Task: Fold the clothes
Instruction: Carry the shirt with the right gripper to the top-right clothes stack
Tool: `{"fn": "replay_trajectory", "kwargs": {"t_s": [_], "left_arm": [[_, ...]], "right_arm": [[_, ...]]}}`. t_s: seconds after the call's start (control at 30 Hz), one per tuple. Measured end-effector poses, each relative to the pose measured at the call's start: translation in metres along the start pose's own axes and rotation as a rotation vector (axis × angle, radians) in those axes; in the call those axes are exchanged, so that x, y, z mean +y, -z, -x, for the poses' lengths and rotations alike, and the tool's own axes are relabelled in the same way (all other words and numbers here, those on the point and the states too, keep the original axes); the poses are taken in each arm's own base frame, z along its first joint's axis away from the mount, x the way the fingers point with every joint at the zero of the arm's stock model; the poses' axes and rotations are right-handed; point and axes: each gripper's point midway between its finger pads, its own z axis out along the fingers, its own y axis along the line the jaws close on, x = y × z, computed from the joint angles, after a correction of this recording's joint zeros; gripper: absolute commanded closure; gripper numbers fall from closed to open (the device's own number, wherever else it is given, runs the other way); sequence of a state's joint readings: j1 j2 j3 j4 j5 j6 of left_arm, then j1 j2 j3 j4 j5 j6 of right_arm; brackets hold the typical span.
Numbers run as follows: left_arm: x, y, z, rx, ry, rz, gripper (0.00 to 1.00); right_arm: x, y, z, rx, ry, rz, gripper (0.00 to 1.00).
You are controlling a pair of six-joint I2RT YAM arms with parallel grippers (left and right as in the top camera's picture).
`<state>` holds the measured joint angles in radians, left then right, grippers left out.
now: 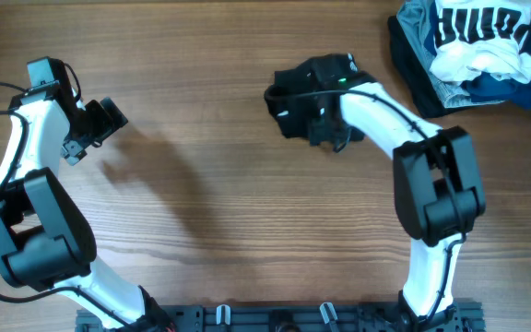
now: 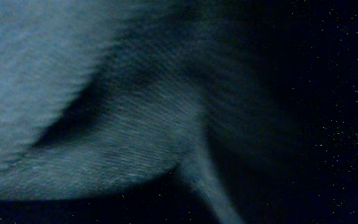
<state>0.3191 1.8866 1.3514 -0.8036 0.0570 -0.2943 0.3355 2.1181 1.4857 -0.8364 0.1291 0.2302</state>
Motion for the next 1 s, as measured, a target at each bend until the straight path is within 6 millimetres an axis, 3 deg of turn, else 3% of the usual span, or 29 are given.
{"fn": "replay_trajectory", "kwargs": {"t_s": [0.1,0.2,0.3,0.33,0.4,0.47,0.57,0.63,0.8,0.87,0.9,0.97,1.0], "left_arm": [[0.0,0.0,-0.001,0.003,0.0,0.001,0.0],[0.0,0.0,-0.001,0.003,0.0,0.001,0.0],[0.0,0.0,-0.001,0.003,0.0,0.001,0.0],[0.0,0.0,-0.001,0.002,0.0,0.001,0.0],[0.0,0.0,-0.001,0.002,0.001,0.001,0.0],[0.0,0.0,0.0,-0.001,0.0,0.0,0.0],[0.0,0.0,0.0,-0.001,0.0,-0.001,0.0],[-0.001,0.0,0.001,-0.005,0.0,-0.002,0.0],[-0.001,0.0,0.001,-0.005,0.0,-0.002,0.0],[0.0,0.0,0.001,-0.005,0.0,-0.002,0.0],[0.0,0.0,0.001,-0.005,0.0,-0.002,0.0],[-0.001,0.0,0.001,-0.005,0.0,-0.002,0.0],[-0.001,0.0,0.001,-0.005,0.0,-0.002,0.0]], "right_arm": [[-0.03,0.0,0.006,-0.003,0.037,-0.031,0.3],[-0.025,0.029,0.009,-0.047,0.113,-0.003,0.29],[0.023,0.124,0.036,-0.331,0.221,0.082,0.22],[0.042,0.147,0.044,-0.415,0.253,0.111,0.21],[0.079,0.163,0.05,-0.5,0.315,0.16,0.2],[0.1,0.143,0.061,-0.515,0.337,0.173,0.21],[0.101,0.079,0.067,-0.434,0.334,0.115,0.22],[0.103,0.05,0.068,-0.402,0.333,0.096,0.23],[0.108,0.009,0.083,-0.438,0.315,0.058,0.25],[0.106,0.007,0.087,-0.452,0.304,0.04,0.28],[0.105,0.006,0.09,-0.457,0.296,0.032,0.34],[0.097,0.004,0.097,-0.463,0.257,0.016,0.89],[0.087,0.001,0.099,-0.456,0.236,-0.002,0.96]]}}
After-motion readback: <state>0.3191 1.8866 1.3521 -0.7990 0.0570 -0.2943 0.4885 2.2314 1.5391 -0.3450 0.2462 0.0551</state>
